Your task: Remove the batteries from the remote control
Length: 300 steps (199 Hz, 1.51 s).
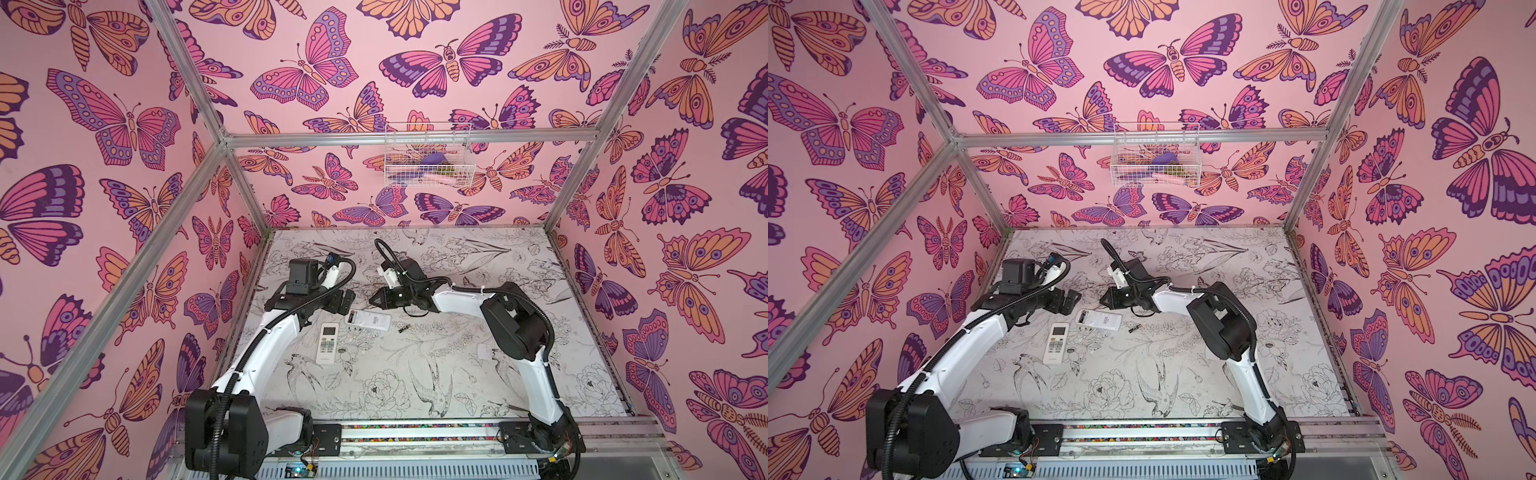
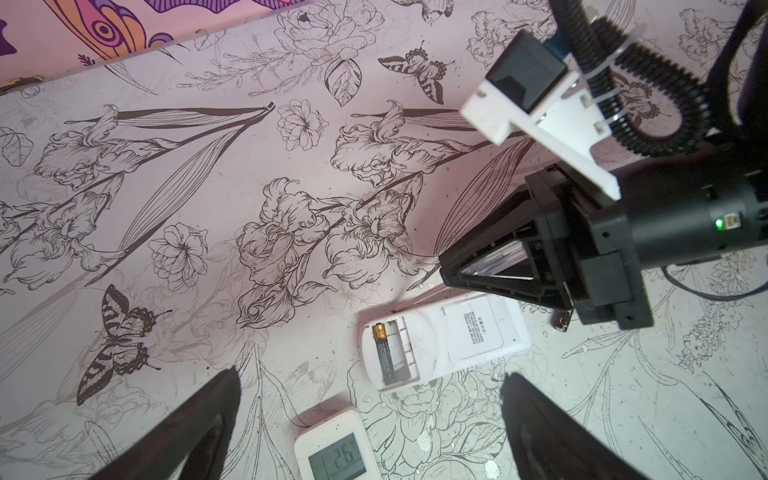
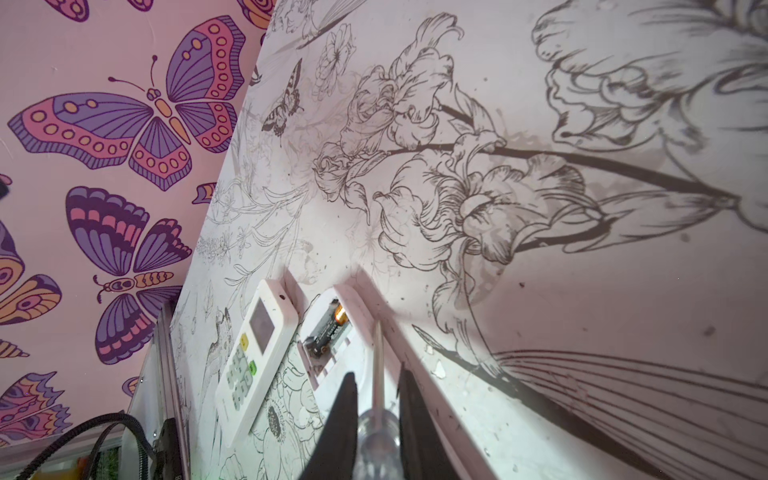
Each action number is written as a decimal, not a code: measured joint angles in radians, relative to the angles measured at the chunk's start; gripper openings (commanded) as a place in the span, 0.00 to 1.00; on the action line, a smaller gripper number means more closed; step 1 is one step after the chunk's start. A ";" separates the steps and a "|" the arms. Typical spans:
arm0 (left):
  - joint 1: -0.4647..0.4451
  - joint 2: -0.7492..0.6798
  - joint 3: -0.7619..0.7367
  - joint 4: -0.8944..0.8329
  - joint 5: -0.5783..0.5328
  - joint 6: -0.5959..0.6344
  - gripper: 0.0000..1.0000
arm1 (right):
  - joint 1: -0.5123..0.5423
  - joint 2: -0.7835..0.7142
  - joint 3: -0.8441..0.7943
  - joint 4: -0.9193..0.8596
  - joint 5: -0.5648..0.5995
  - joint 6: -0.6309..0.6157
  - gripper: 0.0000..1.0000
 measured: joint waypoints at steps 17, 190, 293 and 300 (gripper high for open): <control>0.001 0.000 -0.002 0.002 0.006 0.005 1.00 | 0.008 0.008 0.000 0.014 -0.020 0.002 0.00; -0.011 0.093 -0.002 -0.079 0.225 0.494 0.98 | -0.009 -0.213 -0.196 0.071 -0.039 0.097 0.00; 0.036 0.162 -0.135 -0.069 0.324 0.754 0.94 | -0.009 -0.251 -0.223 -0.011 -0.072 0.097 0.00; 0.035 0.166 -0.144 -0.068 0.321 0.766 0.94 | -0.009 -0.251 -0.223 -0.013 -0.077 0.096 0.00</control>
